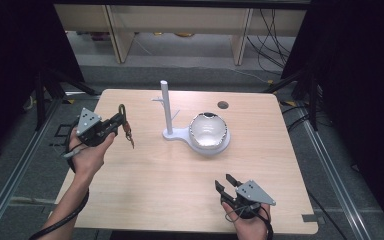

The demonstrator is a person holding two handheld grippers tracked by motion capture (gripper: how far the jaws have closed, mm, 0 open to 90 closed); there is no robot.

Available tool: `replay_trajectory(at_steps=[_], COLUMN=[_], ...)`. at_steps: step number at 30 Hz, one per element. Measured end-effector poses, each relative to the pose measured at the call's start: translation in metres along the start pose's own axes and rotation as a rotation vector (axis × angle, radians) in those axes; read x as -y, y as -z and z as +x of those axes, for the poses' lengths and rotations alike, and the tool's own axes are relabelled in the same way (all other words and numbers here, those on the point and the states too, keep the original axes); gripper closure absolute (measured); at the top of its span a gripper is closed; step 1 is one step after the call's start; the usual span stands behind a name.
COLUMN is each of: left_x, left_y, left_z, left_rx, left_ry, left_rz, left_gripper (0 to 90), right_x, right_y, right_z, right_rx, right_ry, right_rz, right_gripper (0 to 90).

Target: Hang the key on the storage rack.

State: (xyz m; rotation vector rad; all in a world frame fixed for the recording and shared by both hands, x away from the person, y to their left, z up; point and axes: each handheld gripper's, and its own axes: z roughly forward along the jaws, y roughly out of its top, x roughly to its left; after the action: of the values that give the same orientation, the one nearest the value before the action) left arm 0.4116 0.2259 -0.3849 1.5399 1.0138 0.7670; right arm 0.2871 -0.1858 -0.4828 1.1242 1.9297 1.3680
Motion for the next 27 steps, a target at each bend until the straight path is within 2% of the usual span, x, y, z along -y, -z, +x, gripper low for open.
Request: replay_trajectory(at_steps=[6,7,8,9,20,22,23,27], left_x=[-0.004,-0.004,-0.005,-0.005,-0.010,-0.009,-0.009,-0.008], left_y=[-0.007,-0.009,-0.010,-0.012,-0.029,-0.032,-0.034,-0.039], left_z=[-0.004,-0.005,-0.006,-0.007,-0.017,-0.017,-0.018,-0.018], left_rx=[0.006,0.006,0.006,0.009,0.026,0.025,0.024,0.023], left_ry=[-0.004,-0.008,-0.013,-0.014,-0.021,-0.020,-0.020,-0.019], left_rz=[0.002,0.002,0.004,0.002,0.012,0.015,0.016,0.028], left_gripper=[83.3,83.2,83.2,83.2,83.2,83.2,83.3,83.3], right_x=[0.000,-0.001,-0.001,-0.001,-0.001,-0.001,-0.001,-0.001], right_y=[-0.001,-0.001,-0.001,0.001,0.001,0.000,0.002,0.002], right_z=[0.001,0.000,0.000,0.001,0.001,0.002,0.001,0.000], right_rx=[-0.013,-0.009,-0.009,-0.007,0.003,-0.013,-0.003,-0.002], right_ry=[0.005,0.023,0.023,-0.001,0.007,0.003,0.009,0.010], right_rz=[-0.017,-0.022,-0.022,0.000,-0.015,-0.030,-0.015,-0.012], right_gripper=[55.0,55.0,55.0,54.9,54.9,54.7,54.7,54.7])
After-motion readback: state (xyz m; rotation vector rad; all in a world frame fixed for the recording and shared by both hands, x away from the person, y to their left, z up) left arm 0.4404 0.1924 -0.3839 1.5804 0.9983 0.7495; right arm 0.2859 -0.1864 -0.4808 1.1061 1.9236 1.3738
